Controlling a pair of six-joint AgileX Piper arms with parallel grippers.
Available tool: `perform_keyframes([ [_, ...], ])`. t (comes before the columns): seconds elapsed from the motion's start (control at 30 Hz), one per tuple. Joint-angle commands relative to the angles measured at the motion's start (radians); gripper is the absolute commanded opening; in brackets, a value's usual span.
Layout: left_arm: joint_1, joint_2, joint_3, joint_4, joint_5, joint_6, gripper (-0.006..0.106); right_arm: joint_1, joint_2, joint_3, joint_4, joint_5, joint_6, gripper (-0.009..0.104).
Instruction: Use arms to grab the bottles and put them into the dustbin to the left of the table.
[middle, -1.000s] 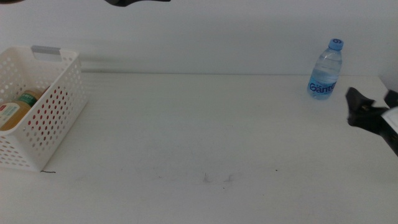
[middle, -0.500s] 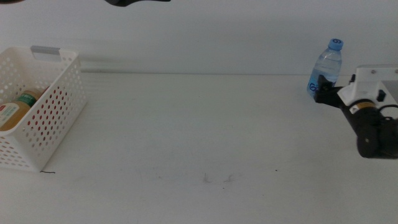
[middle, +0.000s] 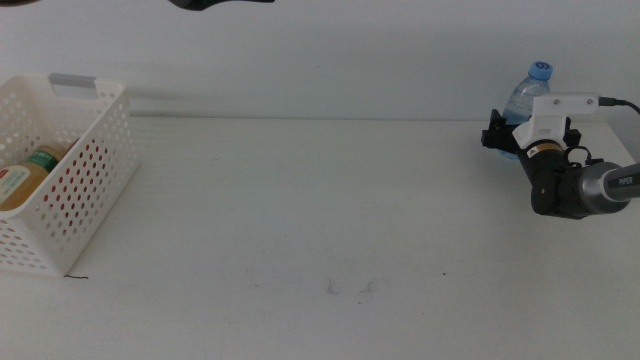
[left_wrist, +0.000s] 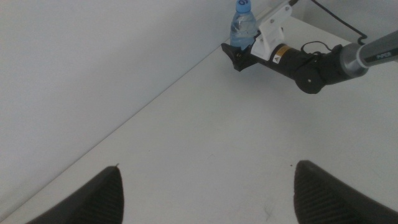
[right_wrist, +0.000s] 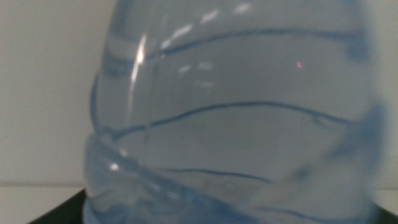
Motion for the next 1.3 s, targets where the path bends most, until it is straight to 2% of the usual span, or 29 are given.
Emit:
perform_keyframes([
  [0.0,-0.004,-0.005,0.002,0.000,-0.013,-0.002,0.094,-0.008,0.014,-0.037,-0.004,0.037,-0.043,0.067],
  [0.03,-0.004,-0.005,0.002,0.000,-0.013,-0.002,0.094,-0.008,0.014,-0.041,-0.016,0.067,-0.059,0.047],
  [0.1,-0.004,-0.005,0.002,0.000,-0.013,-0.002,0.094,-0.003,-0.002,-0.041,-0.050,0.134,-0.041,-0.001],
  [0.17,-0.004,-0.005,0.002,0.000,-0.013,-0.002,0.094,0.024,-0.039,-0.041,-0.083,0.231,0.006,0.003],
  [0.3,-0.004,-0.005,0.002,0.000,-0.013,0.000,0.094,0.124,-0.119,-0.041,-0.124,0.355,0.037,0.000],
  [0.57,-0.004,-0.005,0.002,0.000,-0.013,0.000,0.094,0.407,-0.155,-0.045,-0.129,0.352,0.037,-0.003],
  [0.77,-0.004,-0.005,0.002,0.000,-0.013,0.000,0.094,0.558,-0.155,-0.045,-0.129,0.354,0.033,-0.003],
  [1.17,-0.004,-0.005,0.002,0.000,-0.013,-0.003,0.094,0.601,-0.149,-0.045,-0.127,0.412,0.033,-0.003],
  [1.27,-0.004,-0.005,0.002,0.000,-0.013,-0.003,0.094,0.601,-0.149,-0.045,-0.153,0.452,0.033,-0.003],
])
